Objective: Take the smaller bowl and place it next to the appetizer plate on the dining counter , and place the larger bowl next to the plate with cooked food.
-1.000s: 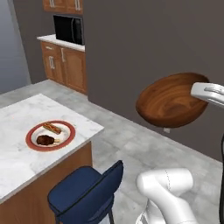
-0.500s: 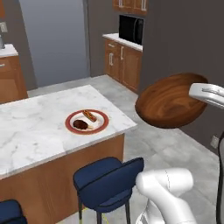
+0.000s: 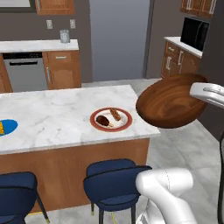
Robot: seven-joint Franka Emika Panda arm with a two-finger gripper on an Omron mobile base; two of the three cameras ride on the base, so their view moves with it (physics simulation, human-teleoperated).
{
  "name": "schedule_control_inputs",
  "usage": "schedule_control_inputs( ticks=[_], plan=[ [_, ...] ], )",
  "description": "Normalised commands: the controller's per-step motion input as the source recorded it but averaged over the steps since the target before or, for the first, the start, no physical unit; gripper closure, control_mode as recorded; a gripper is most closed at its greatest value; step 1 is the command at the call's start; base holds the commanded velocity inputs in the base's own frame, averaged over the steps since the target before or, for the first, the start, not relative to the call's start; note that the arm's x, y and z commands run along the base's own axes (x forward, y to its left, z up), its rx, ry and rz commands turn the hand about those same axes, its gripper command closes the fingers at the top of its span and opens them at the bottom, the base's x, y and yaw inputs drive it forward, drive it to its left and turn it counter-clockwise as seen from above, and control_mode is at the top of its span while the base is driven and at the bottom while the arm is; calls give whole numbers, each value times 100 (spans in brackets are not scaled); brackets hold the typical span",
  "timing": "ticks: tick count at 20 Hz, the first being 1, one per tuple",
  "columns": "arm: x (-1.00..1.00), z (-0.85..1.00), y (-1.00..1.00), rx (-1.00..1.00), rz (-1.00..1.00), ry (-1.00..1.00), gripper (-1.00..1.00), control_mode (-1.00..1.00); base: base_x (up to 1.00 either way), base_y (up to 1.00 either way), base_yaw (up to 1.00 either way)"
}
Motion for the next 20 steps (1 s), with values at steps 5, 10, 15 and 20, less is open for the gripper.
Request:
schedule_control_inputs(
  ticks=[5, 10, 15, 20],
  plan=[
    [0, 0, 0, 0, 0, 0, 100, 100, 73, -21, 46],
    [0, 0, 0, 0, 0, 0, 100, 100, 55, -12, 34],
    [44, -43, -22, 0, 6, 2, 100, -100, 0, 0, 0],
    [47, -42, -30, 0, 0, 0, 100, -100, 0, 0, 0]
  ],
)
